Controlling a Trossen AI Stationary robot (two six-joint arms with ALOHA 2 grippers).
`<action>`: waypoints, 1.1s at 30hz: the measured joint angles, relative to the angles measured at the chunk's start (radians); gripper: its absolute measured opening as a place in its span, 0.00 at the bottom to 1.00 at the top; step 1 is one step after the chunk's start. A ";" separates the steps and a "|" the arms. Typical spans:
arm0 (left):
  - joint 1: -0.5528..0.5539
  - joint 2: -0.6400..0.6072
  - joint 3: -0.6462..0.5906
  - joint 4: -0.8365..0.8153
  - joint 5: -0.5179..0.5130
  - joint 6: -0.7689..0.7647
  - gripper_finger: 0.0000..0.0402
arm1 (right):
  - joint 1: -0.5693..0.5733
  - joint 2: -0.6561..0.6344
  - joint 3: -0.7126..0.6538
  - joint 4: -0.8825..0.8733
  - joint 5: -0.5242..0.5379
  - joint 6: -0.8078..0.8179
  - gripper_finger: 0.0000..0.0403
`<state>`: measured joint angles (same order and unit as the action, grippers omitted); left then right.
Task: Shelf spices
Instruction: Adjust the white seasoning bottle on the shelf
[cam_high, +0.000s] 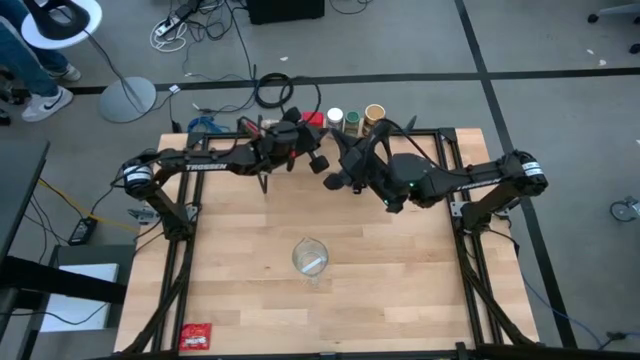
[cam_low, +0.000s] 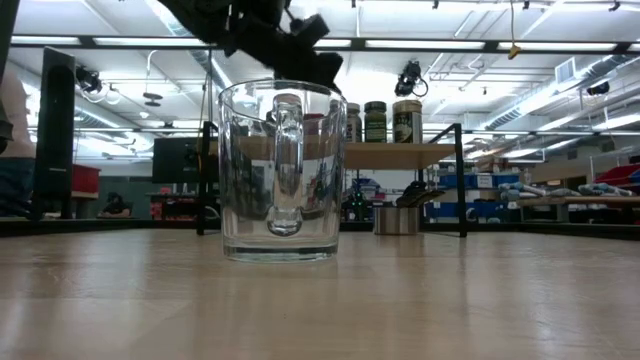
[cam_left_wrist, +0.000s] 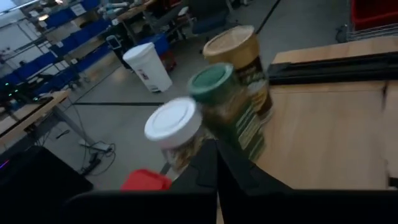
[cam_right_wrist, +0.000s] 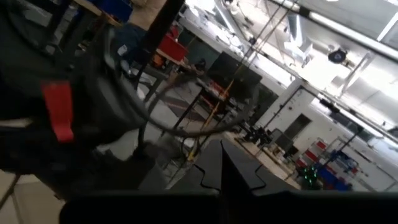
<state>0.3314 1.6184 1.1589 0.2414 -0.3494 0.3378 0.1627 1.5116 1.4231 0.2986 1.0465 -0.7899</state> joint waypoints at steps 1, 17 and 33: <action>-0.006 -0.001 0.020 -0.027 -0.001 0.000 0.00 | -0.008 0.000 0.000 -0.022 -0.004 0.021 0.00; 0.040 -0.192 -0.004 -0.158 0.031 -0.032 0.00 | -0.133 -0.014 -0.186 -0.035 -0.240 0.239 0.00; 0.046 -0.193 -0.051 -0.140 0.041 -0.089 0.00 | -0.349 -0.009 -0.568 0.228 -0.373 0.523 0.00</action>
<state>0.3779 1.4258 1.1076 0.1009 -0.3084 0.2490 -0.1860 1.5027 0.8549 0.5265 0.6739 -0.2664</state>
